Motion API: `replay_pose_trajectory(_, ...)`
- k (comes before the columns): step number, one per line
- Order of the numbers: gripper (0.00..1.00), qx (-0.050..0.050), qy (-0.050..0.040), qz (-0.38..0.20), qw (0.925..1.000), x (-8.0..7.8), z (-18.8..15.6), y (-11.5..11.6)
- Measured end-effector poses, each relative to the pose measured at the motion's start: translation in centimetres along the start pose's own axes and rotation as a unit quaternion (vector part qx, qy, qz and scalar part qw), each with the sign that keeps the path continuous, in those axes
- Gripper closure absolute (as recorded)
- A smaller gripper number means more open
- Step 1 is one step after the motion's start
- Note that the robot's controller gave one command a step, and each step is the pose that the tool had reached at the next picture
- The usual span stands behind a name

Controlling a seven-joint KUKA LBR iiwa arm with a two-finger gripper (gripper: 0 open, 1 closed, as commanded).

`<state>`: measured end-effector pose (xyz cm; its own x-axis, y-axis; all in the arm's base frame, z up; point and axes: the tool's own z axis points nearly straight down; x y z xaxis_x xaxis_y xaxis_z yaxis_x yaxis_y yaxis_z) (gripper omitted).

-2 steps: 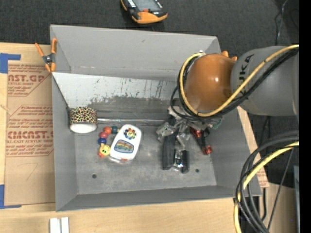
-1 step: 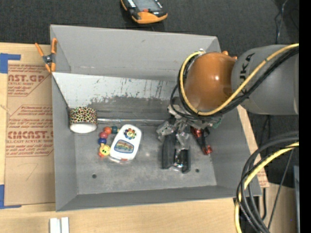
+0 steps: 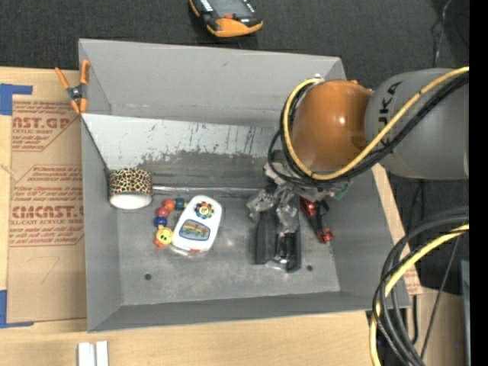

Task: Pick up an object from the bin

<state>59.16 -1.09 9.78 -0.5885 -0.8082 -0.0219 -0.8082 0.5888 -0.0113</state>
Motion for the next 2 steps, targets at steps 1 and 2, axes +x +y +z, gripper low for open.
replay_pose_trajectory(1,1.00,-0.001,0.0004,0.000,1.0000,-0.01,-0.81,0.08)
replay_pose_trajectory(2,1.00,-0.002,0.0004,0.000,1.0000,-0.05,-1.42,0.19)
